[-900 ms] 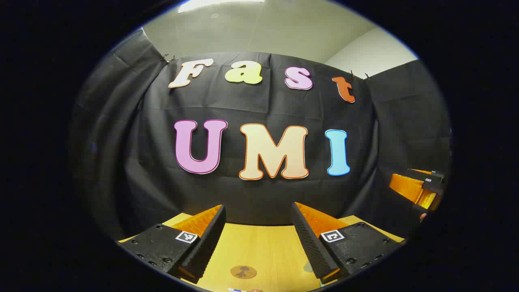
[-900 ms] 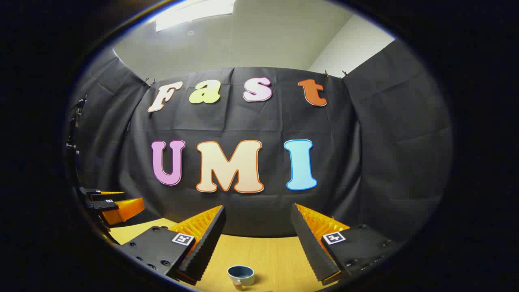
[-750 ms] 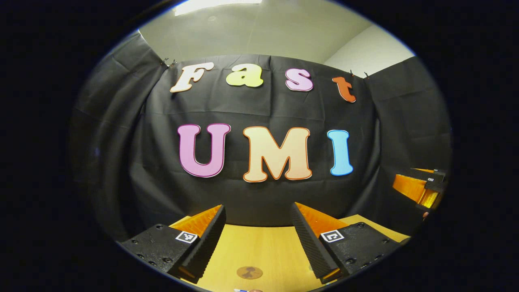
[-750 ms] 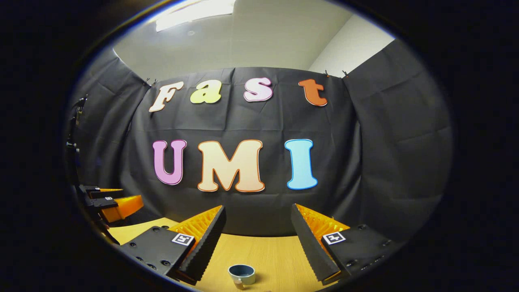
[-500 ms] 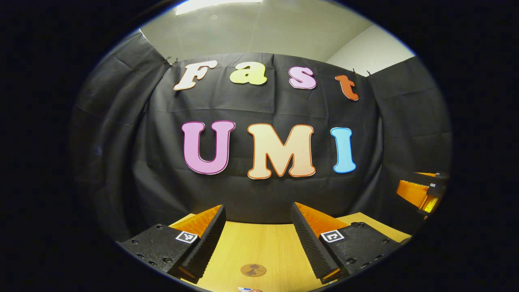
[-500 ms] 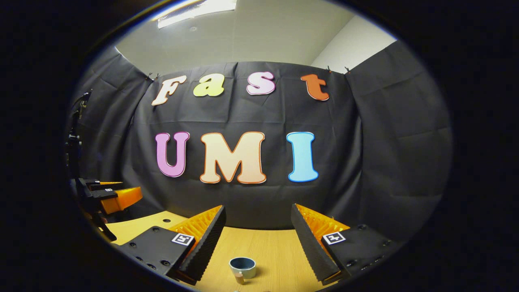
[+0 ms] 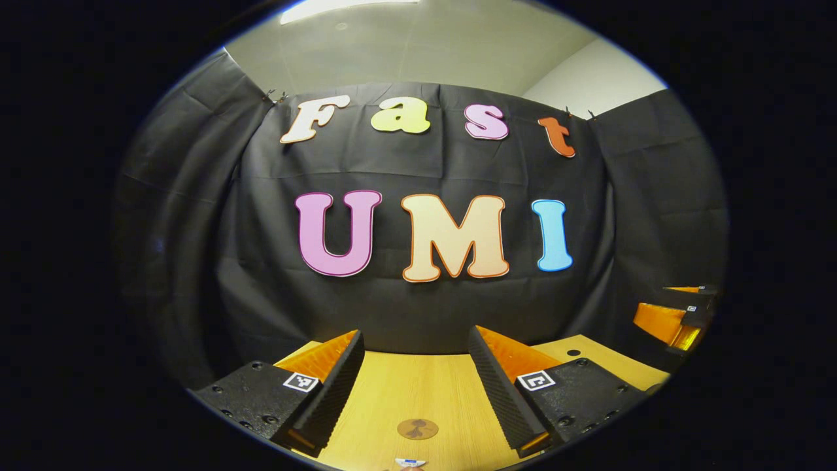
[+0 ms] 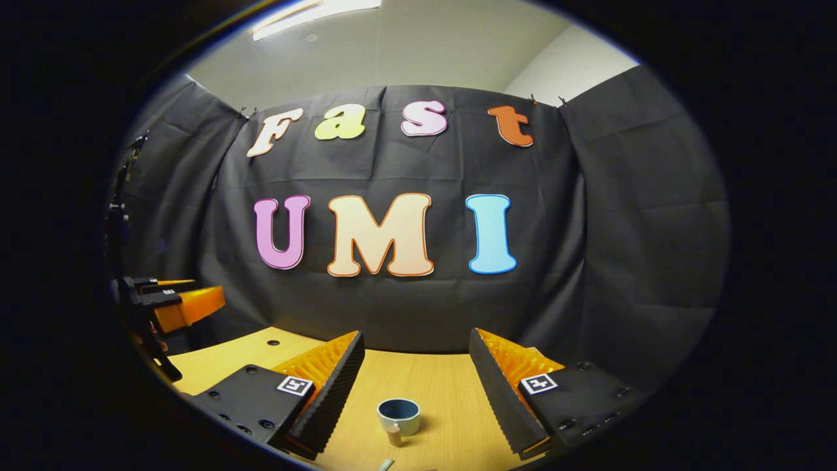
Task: Put the toothbrush and toothpaste on the desktop into the cup, then pick up the cup and place it on the coaster on the desktop.
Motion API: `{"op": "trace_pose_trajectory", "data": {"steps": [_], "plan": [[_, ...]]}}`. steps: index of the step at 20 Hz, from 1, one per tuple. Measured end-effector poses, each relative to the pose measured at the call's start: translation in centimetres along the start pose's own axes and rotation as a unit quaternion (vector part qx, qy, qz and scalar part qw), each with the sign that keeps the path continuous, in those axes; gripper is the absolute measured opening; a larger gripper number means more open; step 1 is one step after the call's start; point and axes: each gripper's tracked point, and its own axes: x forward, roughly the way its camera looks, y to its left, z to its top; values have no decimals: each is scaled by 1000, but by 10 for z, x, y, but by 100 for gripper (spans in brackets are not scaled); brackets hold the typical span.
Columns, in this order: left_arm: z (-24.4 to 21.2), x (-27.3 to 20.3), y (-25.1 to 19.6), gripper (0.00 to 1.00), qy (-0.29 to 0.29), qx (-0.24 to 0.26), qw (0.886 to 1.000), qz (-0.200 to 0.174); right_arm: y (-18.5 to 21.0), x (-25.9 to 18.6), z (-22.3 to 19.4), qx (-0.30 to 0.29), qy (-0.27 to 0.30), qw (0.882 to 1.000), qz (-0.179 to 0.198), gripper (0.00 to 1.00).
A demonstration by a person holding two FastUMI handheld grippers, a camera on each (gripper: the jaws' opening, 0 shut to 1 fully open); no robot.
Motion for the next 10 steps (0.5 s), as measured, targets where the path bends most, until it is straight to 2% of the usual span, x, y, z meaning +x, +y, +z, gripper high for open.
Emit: {"op": "trace_pose_trajectory", "data": {"steps": [10], "plan": [[-3,-4,23,94,3,1,1000,13,17,3,-57,14,85,996,11,99]]}}
